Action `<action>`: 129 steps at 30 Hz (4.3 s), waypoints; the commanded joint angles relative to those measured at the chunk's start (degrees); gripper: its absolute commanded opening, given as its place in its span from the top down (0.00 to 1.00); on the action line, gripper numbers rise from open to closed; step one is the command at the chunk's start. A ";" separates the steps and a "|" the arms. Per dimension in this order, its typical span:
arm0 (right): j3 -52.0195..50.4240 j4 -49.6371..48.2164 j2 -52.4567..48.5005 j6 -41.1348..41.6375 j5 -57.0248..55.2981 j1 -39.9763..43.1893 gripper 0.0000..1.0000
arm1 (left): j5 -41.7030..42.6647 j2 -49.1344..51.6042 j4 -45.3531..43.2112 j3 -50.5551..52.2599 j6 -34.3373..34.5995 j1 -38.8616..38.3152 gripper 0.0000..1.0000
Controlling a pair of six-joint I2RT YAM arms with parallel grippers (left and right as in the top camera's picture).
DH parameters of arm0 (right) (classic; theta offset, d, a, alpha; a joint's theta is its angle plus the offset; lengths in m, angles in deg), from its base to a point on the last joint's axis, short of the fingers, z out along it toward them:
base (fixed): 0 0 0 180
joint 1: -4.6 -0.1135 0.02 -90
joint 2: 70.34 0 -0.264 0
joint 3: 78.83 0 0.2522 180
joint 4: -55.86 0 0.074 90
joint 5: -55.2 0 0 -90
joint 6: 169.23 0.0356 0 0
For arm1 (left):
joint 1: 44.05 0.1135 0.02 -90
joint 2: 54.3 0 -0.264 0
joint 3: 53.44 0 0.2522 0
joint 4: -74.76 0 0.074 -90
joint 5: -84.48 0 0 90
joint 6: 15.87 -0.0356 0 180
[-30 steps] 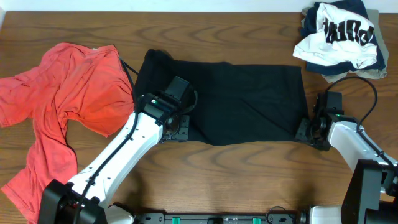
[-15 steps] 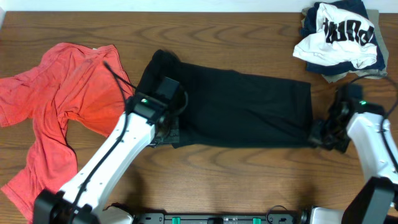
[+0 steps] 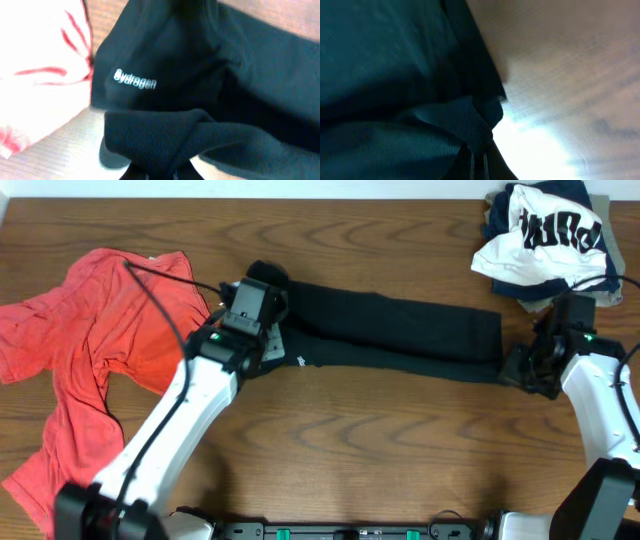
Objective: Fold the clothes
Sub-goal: 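Fold the bottom edge up toward the top edge with both grippers, then release the folded edge and pull the left gripper back, then fold the right end of the black strip leftward with the right gripper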
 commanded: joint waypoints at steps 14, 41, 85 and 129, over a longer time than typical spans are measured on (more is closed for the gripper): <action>0.15 -18.47 -11.04 0.90 0.07 -3.61 0.88 | -2.54 18.16 -24.22 0.92 -8.92 0.46 0.83; -1.29 -23.93 -13.90 -16.48 13.77 4.22 0.01 | 0.57 16.81 2.91 -23.47 -19.41 11.63 0.02; 3.67 -7.19 -5.44 -16.00 6.86 12.46 0.99 | -0.52 16.87 2.36 -23.43 -21.16 14.93 0.02; 11.08 -23.76 -14.86 0.42 13.33 -31.10 0.01 | -0.50 16.87 0.00 -23.41 -21.11 14.93 0.02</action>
